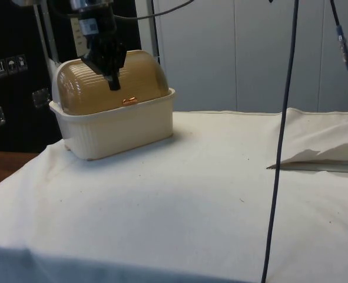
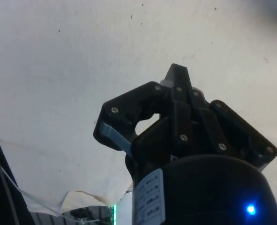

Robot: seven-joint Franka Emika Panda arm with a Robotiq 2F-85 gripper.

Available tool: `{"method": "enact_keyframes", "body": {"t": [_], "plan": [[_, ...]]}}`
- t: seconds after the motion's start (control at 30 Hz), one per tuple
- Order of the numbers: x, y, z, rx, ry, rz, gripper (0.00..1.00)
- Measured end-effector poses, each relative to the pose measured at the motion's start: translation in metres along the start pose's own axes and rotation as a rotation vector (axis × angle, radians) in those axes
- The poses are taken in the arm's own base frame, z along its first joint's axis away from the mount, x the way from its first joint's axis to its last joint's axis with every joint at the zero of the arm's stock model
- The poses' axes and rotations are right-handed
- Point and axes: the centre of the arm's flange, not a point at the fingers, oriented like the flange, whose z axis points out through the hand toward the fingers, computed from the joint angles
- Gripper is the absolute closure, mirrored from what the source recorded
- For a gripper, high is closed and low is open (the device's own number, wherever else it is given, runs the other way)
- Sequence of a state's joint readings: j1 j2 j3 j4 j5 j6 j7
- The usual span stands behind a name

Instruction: Open the lid, then close it.

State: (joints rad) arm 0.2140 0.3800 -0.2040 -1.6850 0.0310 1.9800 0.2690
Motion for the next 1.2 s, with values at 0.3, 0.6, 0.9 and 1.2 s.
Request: {"method": "enact_keyframes", "body": {"t": [0.3,0.6,0.9,1.2], "plan": [[-0.006,0.002,0.002,-0.001,-0.01,-0.057,1.0],[-0.011,0.004,0.002,-0.004,-0.016,-0.108,1.0],[-0.016,0.006,0.003,-0.009,-0.022,-0.155,1.0],[-0.027,0.009,0.003,-0.015,-0.03,-0.189,1.0]]}}
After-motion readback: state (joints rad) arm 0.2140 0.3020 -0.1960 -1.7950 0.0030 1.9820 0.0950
